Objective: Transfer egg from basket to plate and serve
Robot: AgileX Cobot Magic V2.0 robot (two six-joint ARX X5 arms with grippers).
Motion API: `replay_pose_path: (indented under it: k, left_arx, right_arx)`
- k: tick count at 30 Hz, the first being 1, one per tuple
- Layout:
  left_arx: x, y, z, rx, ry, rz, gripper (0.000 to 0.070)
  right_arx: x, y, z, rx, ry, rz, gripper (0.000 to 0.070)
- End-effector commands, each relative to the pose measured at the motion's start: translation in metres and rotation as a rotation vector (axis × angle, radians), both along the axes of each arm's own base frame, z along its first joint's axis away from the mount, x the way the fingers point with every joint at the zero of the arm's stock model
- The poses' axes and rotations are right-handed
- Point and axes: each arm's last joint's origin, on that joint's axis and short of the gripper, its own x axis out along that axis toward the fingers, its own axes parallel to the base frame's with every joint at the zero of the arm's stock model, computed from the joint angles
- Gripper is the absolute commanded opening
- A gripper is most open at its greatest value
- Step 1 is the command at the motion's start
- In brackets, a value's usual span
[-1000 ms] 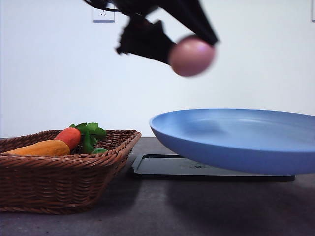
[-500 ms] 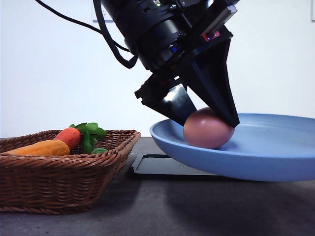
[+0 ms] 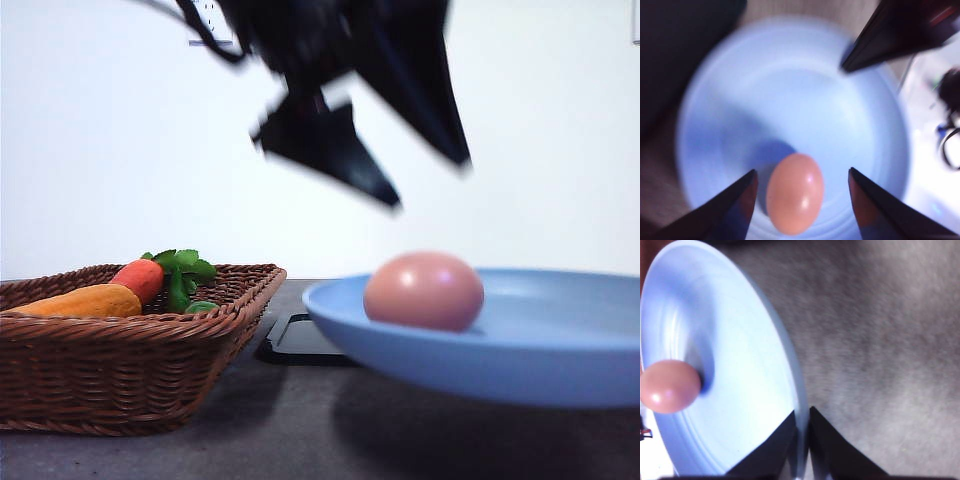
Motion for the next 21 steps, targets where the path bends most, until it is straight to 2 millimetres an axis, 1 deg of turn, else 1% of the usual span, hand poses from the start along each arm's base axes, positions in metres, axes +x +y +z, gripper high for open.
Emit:
replay_pose_path:
  k: [1, 4, 7, 10, 12, 17, 21]
  left_arx:
    - [0.0, 0.005, 0.021, -0.058, -0.041, 0.01, 0.0376]
    - [-0.003, 0.028, 0.045, -0.105, -0.081, 0.048, 0.0375]
    - [-0.009, 0.052, 0.068, -0.153, -0.127, 0.091, 0.0374]
    - [-0.016, 0.076, 0.088, -0.204, -0.179, 0.133, 0.0374]
    - [-0.022, 0.092, 0.1, -0.233, -0.213, 0.162, 0.0374]
    - [-0.036, 0.122, 0.118, -0.265, -0.27, 0.229, 0.0374]
    - [-0.045, 0.139, 0.125, -0.271, -0.29, 0.264, 0.0374]
  right_arx:
    - [0.01, 0.001, 0.001, 0.01, -0.04, 0.021, 0.0]
    - [0.024, 0.001, -0.003, 0.011, -0.045, 0.016, 0.0]
    - [0.043, 0.002, -0.001, 0.011, -0.044, 0.013, 0.0]
    - [0.068, 0.004, 0.004, 0.011, -0.065, 0.013, 0.0]
    - [0.087, 0.005, 0.007, 0.011, -0.086, 0.011, 0.0]
    - [0.132, 0.007, 0.007, 0.004, -0.087, 0.003, 0.0]
    - [0.164, 0.009, 0.0, 0.003, -0.072, -0.001, 0.0]
